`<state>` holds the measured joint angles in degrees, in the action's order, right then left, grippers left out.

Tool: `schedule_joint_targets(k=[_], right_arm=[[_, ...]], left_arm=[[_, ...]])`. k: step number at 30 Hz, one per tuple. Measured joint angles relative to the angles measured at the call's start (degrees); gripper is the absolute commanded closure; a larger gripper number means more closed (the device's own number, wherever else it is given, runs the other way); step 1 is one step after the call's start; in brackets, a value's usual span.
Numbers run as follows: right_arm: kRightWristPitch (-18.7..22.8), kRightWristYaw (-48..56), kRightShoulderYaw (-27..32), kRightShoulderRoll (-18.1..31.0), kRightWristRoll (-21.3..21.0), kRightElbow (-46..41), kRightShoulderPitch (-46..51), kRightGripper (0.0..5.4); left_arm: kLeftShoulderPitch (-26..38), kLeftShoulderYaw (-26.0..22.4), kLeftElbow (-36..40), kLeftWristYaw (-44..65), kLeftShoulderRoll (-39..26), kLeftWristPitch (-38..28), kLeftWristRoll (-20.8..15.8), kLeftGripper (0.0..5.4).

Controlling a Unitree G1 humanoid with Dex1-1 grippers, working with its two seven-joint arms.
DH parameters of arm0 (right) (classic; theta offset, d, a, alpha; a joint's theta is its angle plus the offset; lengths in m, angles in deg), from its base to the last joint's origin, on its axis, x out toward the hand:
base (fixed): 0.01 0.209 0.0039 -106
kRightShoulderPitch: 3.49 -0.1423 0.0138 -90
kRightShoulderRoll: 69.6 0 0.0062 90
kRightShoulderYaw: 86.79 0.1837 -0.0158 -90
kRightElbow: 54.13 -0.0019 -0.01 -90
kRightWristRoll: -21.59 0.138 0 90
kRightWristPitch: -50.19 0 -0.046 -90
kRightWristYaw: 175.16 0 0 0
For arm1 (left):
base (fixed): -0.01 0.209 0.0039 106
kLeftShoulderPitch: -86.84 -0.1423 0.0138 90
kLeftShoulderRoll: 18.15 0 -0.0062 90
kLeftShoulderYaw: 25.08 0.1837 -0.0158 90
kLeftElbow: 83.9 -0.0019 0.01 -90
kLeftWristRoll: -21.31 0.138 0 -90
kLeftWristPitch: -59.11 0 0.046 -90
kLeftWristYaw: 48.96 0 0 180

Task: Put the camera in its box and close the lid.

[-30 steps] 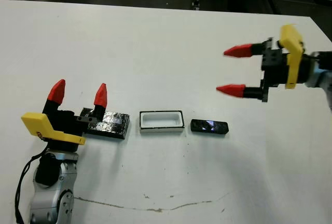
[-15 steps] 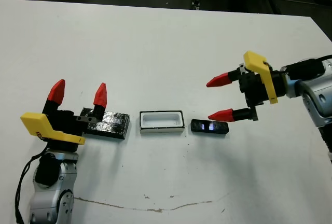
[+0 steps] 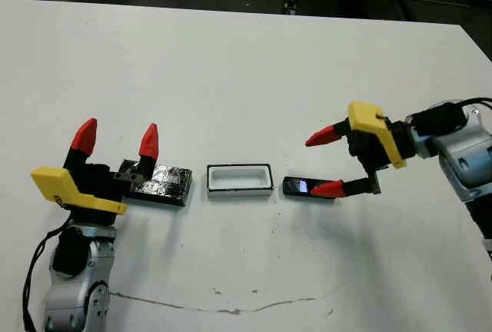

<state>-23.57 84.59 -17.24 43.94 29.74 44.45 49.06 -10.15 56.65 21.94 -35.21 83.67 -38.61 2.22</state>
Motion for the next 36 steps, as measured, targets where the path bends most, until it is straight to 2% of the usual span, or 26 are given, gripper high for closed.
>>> schedule_joint_targets(k=[8, 12, 36], right_arm=[[-4.58, -0.03, 0.01, -0.74, -1.03, -0.05, 1.32, 0.0], [-5.6, 0.03, 0.0, -1.18, -1.17, 0.33, 1.4, 0.0], [-6.03, -2.09, -1.29, -3.99, -3.89, 1.42, 3.89, 0.0]], left_arm=[[0.01, -0.02, -0.03, 0.04, 0.0, 0.0, -0.15, 0.01], [0.0, 0.03, -0.1, 0.0, 0.0, 0.0, 0.11, 0.01], [-0.06, 0.33, -0.1, 0.03, 0.09, -0.02, 0.16, 0.01]])
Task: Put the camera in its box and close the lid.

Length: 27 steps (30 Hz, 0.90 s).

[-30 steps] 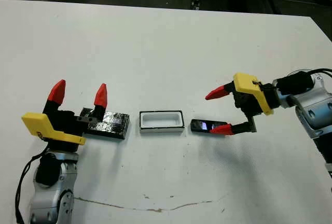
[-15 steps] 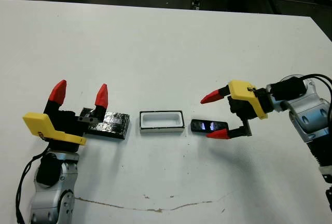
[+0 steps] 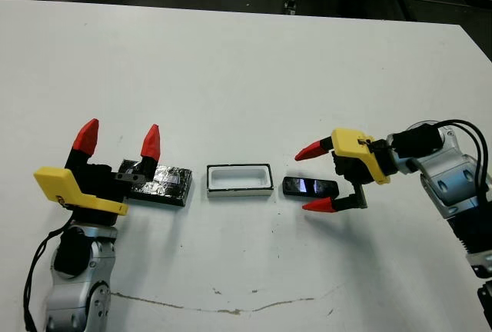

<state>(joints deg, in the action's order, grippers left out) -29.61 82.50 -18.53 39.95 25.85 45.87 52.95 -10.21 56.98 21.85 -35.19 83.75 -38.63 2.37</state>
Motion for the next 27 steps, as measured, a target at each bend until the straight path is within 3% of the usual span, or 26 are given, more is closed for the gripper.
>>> schedule_joint_targets(k=[12, 27], right_arm=[[0.07, -2.07, -0.28, -0.65, -1.47, 0.04, 0.63, 0.0], [0.02, -4.39, 0.07, -1.86, -1.83, -1.4, 2.79, 2.25]], left_arm=[[0.0, 0.05, -0.31, 0.02, 0.17, -0.03, -0.29, 0.01], [0.01, 0.04, -0.34, 0.04, 0.17, -0.04, -0.41, 0.0]])
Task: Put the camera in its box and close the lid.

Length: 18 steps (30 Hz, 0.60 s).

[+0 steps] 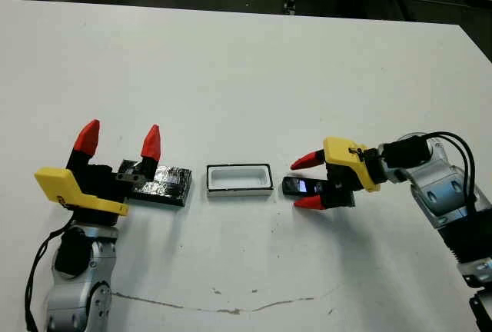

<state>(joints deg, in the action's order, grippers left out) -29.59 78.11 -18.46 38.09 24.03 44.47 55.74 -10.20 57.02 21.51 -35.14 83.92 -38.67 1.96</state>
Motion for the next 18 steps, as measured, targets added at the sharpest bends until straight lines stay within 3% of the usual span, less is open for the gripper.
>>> schedule_joint_targets(k=[9, 18], right_arm=[[-1.21, -0.69, 0.31, -0.04, 0.54, 0.16, 0.74, 3.7], [-2.06, -0.81, 0.59, -0.04, 0.61, 0.9, 0.75, 3.74]], left_arm=[[0.01, 0.0, -0.22, 0.04, 0.0, -0.35, 0.01, 0.0], [0.0, 0.0, -0.23, -0.04, 0.0, -0.38, 0.13, 0.0]])
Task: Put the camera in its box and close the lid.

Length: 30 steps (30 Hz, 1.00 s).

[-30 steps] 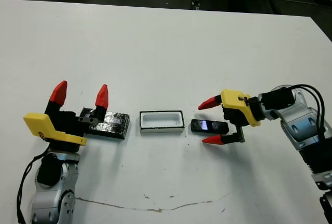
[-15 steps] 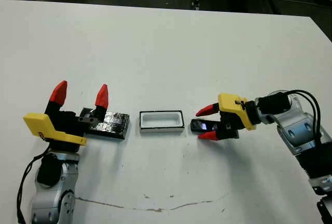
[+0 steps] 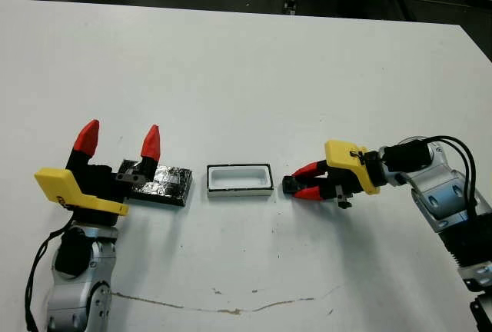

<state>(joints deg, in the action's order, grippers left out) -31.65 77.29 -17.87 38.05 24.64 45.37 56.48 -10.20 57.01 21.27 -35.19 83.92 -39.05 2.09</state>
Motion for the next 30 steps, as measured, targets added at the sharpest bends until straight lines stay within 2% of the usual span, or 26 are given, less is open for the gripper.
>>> schedule_joint_targets(k=[4, 14, 19, 30], right_arm=[[0.51, 0.01, 1.08, -0.1, 0.84, 1.52, -0.11, 3.74], [12.58, 0.1, 6.82, -0.99, 6.44, 7.59, -7.55, 3.74], [18.55, -1.27, 9.75, -2.94, 9.78, 8.22, -11.01, 3.74], [21.71, -2.47, 9.34, -8.98, 13.25, 6.95, -11.04, 3.74]], left_arm=[[0.0, 0.0, -0.01, 0.0, 0.0, 0.0, 0.05, 0.0], [0.04, 0.0, -0.04, -0.01, -0.01, -0.03, 0.19, 0.0], [0.13, 0.03, -0.04, 0.0, -0.01, -0.02, 0.17, 0.0], [0.16, -0.02, -0.04, 0.0, -0.01, 0.03, -0.1, 0.0]])
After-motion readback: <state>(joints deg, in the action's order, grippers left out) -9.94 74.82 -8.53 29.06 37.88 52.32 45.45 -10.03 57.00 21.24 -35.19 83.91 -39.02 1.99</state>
